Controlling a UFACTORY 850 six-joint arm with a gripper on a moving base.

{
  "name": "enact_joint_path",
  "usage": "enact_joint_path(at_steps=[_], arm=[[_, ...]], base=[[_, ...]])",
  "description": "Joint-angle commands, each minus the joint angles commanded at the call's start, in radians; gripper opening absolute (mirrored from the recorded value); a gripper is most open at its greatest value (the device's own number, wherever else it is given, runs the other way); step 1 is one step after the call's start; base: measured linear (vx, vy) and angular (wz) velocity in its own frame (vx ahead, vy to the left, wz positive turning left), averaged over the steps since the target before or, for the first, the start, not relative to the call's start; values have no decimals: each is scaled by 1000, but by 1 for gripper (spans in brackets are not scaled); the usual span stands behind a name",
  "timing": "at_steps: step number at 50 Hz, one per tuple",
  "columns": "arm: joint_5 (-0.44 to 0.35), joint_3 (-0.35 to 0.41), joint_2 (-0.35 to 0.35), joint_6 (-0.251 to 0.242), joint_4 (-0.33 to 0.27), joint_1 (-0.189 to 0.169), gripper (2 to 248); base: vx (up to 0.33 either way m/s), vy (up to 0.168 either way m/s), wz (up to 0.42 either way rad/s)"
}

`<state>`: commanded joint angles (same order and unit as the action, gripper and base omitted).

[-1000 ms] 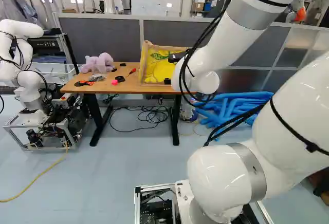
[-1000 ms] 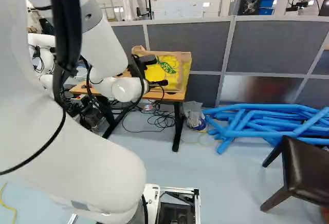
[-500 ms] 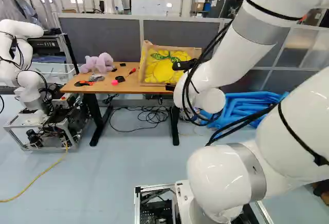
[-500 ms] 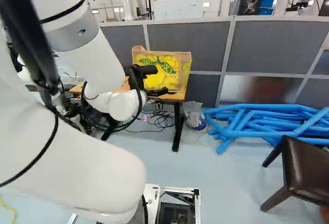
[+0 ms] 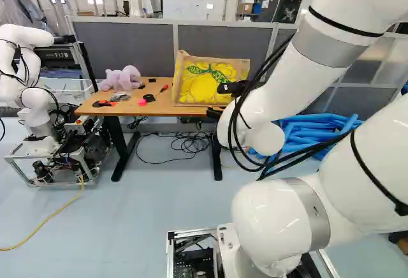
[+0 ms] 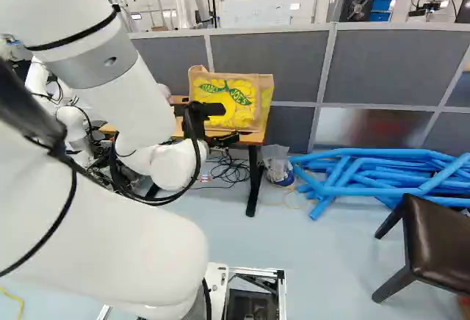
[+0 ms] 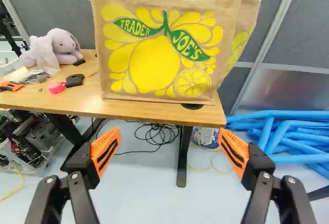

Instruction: Pick up the bag on the ground and place it on the table

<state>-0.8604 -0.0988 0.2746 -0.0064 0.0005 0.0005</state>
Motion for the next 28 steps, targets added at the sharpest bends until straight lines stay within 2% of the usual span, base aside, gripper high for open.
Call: enact_joint_path(at_steps=[28], arm=[[-12,12,5,6,0,-1,247]], base=[[0,0,0]])
